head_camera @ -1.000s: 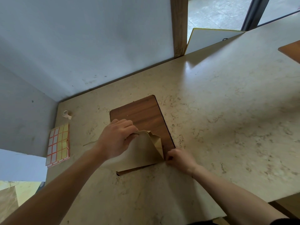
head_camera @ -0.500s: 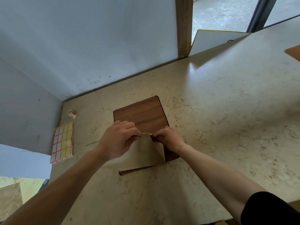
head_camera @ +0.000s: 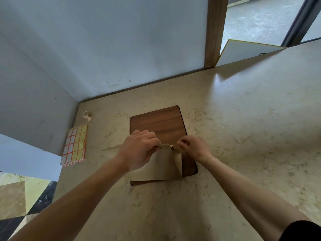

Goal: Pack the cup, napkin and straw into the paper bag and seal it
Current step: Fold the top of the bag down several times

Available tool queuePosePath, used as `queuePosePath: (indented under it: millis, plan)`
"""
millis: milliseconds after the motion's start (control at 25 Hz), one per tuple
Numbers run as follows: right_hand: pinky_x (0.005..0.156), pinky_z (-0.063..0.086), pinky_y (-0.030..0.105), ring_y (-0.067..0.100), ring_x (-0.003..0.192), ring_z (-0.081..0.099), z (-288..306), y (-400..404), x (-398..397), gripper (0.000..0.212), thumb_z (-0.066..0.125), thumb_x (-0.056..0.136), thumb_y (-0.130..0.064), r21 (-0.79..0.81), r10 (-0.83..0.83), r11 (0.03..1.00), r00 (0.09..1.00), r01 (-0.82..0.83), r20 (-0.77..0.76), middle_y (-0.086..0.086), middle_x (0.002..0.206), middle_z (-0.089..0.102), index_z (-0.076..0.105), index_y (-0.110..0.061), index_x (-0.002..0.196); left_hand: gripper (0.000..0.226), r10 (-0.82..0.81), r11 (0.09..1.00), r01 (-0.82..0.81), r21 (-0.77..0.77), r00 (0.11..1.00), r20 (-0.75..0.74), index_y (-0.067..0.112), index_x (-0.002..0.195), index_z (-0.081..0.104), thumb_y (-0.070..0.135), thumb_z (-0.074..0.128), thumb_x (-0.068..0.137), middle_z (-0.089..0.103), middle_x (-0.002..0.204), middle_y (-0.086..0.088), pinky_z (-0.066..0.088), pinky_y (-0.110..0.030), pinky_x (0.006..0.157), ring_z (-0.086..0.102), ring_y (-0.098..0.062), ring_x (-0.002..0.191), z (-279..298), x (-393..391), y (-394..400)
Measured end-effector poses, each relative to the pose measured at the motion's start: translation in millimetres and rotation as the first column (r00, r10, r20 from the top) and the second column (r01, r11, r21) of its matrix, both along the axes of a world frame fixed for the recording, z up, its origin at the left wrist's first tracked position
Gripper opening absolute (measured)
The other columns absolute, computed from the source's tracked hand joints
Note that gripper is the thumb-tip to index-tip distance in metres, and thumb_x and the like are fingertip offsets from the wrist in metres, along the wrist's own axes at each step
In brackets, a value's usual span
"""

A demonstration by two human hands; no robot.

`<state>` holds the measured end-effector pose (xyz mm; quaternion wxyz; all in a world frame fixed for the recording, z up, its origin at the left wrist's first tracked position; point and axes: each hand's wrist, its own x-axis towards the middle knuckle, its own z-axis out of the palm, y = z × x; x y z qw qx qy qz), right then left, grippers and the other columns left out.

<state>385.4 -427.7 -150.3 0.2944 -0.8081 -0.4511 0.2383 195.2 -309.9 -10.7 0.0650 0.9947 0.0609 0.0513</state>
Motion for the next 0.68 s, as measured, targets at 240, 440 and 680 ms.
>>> queuePosePath:
  millis: [240, 440, 680]
  plan:
    - [0.079, 0.050, 0.012, -0.006, 0.096, 0.063, 86.5, 9.7, -19.2, 0.041, 0.064, 0.078, -0.062, 0.362, 0.326, 0.902, 0.921, -0.235, -0.214, -0.026, 0.100, 0.068, 0.064, -0.041, 0.113, 0.016, 0.160, 0.987, -0.161, 0.026, 0.986, 0.050, 0.019, 0.105, 0.064, 0.026, 0.054, 0.095, 0.061, 0.088, 0.001, 0.030, -0.029, 0.069, 0.055, -0.019, 0.080, -7.9, 16.2, 0.3]
    - [0.069, 0.054, 0.040, 0.015, 0.072, 0.067, 90.2, 5.7, -20.1, 0.017, 0.072, 0.085, -0.033, 0.293, 0.251, 0.921, 0.966, -0.255, 0.053, -0.004, 0.082, 0.074, 0.075, -0.021, 0.097, 0.022, 0.235, 0.971, -0.229, -0.066, 0.966, 0.109, 0.021, 0.094, 0.058, 0.043, 0.056, 0.093, 0.065, 0.089, 0.006, 0.033, -0.030, 0.070, 0.056, -0.015, 0.079, -11.0, 10.5, -0.8]
    - [0.061, 0.052, 0.027, 0.006, 0.066, 0.063, 93.0, 5.3, -16.6, 0.003, 0.076, 0.080, -0.020, 0.237, 0.218, 0.947, 0.976, -0.217, 0.022, -0.009, 0.068, 0.069, 0.074, -0.022, 0.079, 0.015, 0.338, 0.937, -0.327, -0.123, 0.938, 0.077, 0.017, 0.094, 0.066, 0.031, 0.062, 0.091, 0.065, 0.086, 0.003, 0.037, -0.027, 0.066, 0.055, -0.014, 0.076, -16.8, -56.6, 19.9]
